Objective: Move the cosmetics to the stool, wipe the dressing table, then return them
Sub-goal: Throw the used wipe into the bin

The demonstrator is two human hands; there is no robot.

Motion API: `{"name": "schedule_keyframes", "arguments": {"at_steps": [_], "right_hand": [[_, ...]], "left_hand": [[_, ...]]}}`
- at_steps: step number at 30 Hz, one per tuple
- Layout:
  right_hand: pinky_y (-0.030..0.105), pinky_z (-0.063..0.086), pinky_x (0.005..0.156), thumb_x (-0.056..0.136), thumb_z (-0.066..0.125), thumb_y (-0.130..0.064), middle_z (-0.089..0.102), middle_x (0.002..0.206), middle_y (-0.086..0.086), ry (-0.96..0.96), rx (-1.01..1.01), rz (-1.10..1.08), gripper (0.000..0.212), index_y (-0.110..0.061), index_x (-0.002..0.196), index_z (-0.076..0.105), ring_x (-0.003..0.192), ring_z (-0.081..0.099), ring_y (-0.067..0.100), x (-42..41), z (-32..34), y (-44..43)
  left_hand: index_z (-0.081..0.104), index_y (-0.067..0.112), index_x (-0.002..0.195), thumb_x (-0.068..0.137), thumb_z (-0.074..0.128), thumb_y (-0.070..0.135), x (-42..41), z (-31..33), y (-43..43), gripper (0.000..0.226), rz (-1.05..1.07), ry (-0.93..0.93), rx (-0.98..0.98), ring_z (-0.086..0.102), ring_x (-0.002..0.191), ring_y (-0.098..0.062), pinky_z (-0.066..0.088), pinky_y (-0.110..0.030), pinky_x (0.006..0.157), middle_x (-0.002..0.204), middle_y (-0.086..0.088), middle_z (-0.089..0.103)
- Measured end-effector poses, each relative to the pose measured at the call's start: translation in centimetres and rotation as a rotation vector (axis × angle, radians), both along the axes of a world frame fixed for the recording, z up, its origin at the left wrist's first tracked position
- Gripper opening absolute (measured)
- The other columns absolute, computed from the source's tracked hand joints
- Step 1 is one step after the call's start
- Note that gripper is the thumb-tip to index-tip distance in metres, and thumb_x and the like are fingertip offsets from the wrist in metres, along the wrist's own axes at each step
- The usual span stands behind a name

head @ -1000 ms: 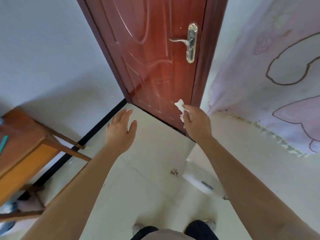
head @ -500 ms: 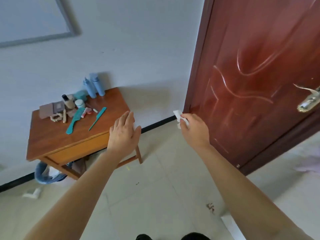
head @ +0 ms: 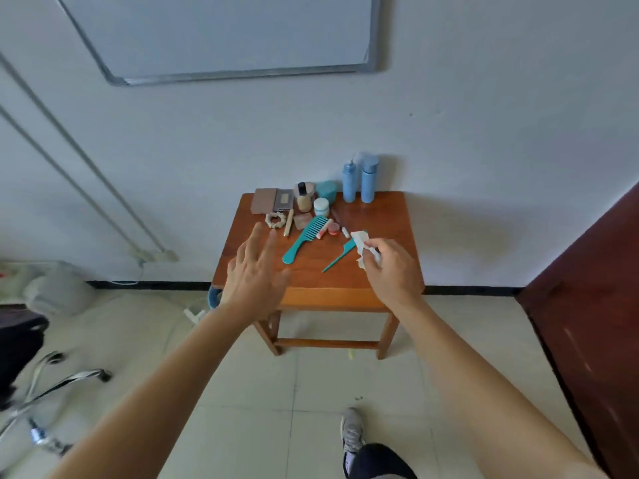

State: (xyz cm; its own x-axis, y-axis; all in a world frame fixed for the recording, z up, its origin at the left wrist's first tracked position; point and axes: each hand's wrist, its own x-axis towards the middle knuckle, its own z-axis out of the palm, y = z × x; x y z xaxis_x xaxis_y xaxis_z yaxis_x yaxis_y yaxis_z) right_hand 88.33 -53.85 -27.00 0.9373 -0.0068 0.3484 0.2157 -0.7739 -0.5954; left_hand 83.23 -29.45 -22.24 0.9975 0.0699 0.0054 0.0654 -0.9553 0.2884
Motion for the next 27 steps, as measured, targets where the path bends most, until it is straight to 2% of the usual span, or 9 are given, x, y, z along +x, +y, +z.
{"name": "schedule_keyframes", "arguments": {"at_steps": [6, 10, 13, 15, 17, 20, 23, 25, 27], "right_hand": [[0.025, 0.049, 0.078, 0.096, 0.059, -0.029, 0.069, 0.109, -0.002, -0.002, 0.075, 0.225, 0.023, -0.019, 0.115, 0.066, 0.098, 0.064, 0.015, 11.5, 1.3, 11.3], [0.009, 0.036, 0.064, 0.096, 0.059, -0.029, 0.071, 0.108, -0.002, 0.022, 0.099, 0.359, 0.022, -0.019, 0.114, 0.067, 0.092, 0.065, 0.014, 15.6, 1.5, 18.0], [0.006, 0.033, 0.063, 0.097, 0.059, -0.031, 0.071, 0.110, -0.004, 0.018, 0.086, 0.408, 0.022, -0.021, 0.114, 0.067, 0.093, 0.066, 0.012, 18.4, 1.3, 22.4], [0.008, 0.036, 0.063, 0.097, 0.058, -0.031, 0.071, 0.110, -0.004, 0.024, 0.075, 0.415, 0.022, -0.021, 0.115, 0.067, 0.093, 0.065, 0.012, 20.0, 0.9, 24.8], [0.016, 0.046, 0.063, 0.097, 0.058, -0.031, 0.070, 0.109, -0.004, 0.048, 0.070, 0.407, 0.022, -0.021, 0.115, 0.066, 0.091, 0.065, 0.012, 21.8, 0.3, 27.1], [0.028, 0.056, 0.076, 0.098, 0.057, -0.031, 0.068, 0.114, -0.004, 0.088, 0.056, 0.372, 0.024, -0.020, 0.118, 0.065, 0.098, 0.064, 0.012, 24.3, -0.8, 30.1], [0.024, 0.049, 0.085, 0.099, 0.055, -0.030, 0.066, 0.122, -0.003, 0.134, 0.020, 0.265, 0.028, -0.021, 0.123, 0.064, 0.110, 0.061, 0.013, 27.3, -1.8, 33.1], [0.020, 0.043, 0.083, 0.099, 0.054, -0.029, 0.066, 0.122, -0.004, 0.178, 0.006, 0.165, 0.028, -0.021, 0.123, 0.064, 0.109, 0.060, 0.012, 28.5, -2.3, 34.5], [0.022, 0.044, 0.081, 0.098, 0.053, -0.030, 0.066, 0.120, -0.005, 0.216, 0.028, 0.039, 0.028, -0.022, 0.123, 0.064, 0.106, 0.061, 0.012, 29.5, -2.8, 37.1]], "left_hand": [[0.002, 0.026, 0.155, 0.098, 0.040, 0.049, 5.2, 2.1, 10.0, 0.073, 0.170, -0.044, 0.087, 0.004, 0.149, -0.027, 0.017, -0.054, 0.116, 0.163, 0.002, -0.011], [0.006, 0.026, 0.155, 0.097, 0.044, 0.047, 7.1, 2.3, 14.9, 0.073, 0.284, -0.046, 0.056, 0.005, 0.149, -0.027, 0.016, -0.055, 0.116, 0.164, 0.002, -0.008], [0.008, 0.026, 0.155, 0.097, 0.044, 0.046, 9.3, 1.8, 18.7, 0.071, 0.329, -0.057, 0.057, 0.005, 0.149, -0.027, 0.015, -0.054, 0.117, 0.164, 0.001, -0.006], [0.009, 0.026, 0.155, 0.097, 0.043, 0.047, 11.0, 1.2, 21.2, 0.071, 0.336, -0.044, 0.052, 0.005, 0.149, -0.028, 0.015, -0.055, 0.117, 0.164, 0.000, -0.006], [0.008, 0.026, 0.156, 0.097, 0.042, 0.048, 13.4, 0.1, 24.0, 0.071, 0.321, -0.022, 0.048, 0.004, 0.150, -0.028, 0.015, -0.056, 0.116, 0.164, -0.001, -0.007], [0.005, 0.026, 0.156, 0.098, 0.041, 0.049, 17.9, -1.8, 28.4, 0.072, 0.253, 0.002, 0.038, 0.002, 0.150, -0.030, 0.014, -0.055, 0.117, 0.164, -0.001, -0.010], [0.004, 0.025, 0.156, 0.099, 0.040, 0.048, 23.7, -3.4, 33.1, 0.071, 0.127, 0.035, 0.014, 0.000, 0.150, -0.030, 0.012, -0.053, 0.118, 0.163, -0.001, -0.013], [0.005, 0.024, 0.156, 0.099, 0.039, 0.048, 27.0, -3.9, 35.5, 0.070, 0.057, 0.064, -0.011, 0.001, 0.149, -0.030, 0.013, -0.052, 0.118, 0.163, -0.002, -0.012], [0.006, 0.024, 0.156, 0.100, 0.039, 0.048, 30.4, -4.4, 38.9, 0.069, -0.036, 0.110, -0.015, 0.002, 0.149, -0.030, 0.015, -0.052, 0.117, 0.163, -0.002, -0.010]]}}
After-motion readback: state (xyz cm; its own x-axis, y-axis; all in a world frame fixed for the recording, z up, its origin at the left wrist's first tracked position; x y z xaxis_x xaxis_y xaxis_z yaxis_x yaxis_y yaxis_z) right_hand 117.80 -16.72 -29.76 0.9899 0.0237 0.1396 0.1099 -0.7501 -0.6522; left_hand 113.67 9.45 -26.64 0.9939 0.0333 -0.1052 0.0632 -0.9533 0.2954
